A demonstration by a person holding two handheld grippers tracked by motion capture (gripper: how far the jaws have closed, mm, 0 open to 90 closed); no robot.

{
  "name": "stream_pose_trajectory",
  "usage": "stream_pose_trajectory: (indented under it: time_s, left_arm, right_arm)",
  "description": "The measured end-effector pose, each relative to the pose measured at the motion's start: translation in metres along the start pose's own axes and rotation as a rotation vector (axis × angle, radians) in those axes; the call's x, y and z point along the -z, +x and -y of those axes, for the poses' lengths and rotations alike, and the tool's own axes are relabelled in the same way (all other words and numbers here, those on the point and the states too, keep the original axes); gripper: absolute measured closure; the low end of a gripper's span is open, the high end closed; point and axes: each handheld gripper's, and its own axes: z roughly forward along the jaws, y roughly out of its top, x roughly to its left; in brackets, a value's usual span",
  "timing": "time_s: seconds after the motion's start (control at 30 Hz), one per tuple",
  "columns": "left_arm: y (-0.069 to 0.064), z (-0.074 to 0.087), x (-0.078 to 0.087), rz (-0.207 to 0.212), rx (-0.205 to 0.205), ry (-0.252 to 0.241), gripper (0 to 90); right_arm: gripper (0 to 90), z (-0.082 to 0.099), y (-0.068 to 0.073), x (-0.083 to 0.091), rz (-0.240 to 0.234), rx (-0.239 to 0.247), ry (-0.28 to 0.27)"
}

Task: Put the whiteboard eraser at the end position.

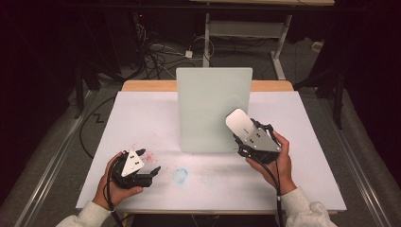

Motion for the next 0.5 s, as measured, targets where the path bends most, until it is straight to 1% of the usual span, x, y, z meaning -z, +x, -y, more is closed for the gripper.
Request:
stream_pose_trajectory:
  time_s: [0.13, 0.2, 0.27, 0.33, 0.4, 0.5]
  left_arm:
    - [-0.003, 0.0, -0.001, 0.004, -0.012, 0.006, 20.3]
    - [-0.003, 0.0, -0.001, 0.005, -0.017, 0.011, 20.3]
    - [-0.004, 0.0, 0.0, 0.004, -0.017, 0.008, 20.3]
    - [-0.003, 0.0, 0.0, 0.002, -0.014, 0.007, 20.3]
    - [-0.004, 0.0, -0.001, 0.004, -0.013, 0.01, 20.3]
    - [-0.004, -0.001, -0.001, 0.004, -0.017, 0.011, 20.3]
  right_arm:
    - [30.9, 0.001, 0.002, 0.005, -0.047, 0.002, 0.001]
    - [30.9, 0.002, 0.003, 0.007, -0.075, -0.007, 0.002]
    - [30.9, 0.003, 0.004, 0.009, -0.099, -0.01, 0.004]
    - [30.9, 0.004, 0.005, 0.011, -0.137, -0.014, 0.003]
    - [30.9, 0.004, 0.006, 0.012, -0.153, -0.014, 0.003]
    - [30.9, 0.005, 0.009, 0.014, -0.189, -0.007, 0.007]
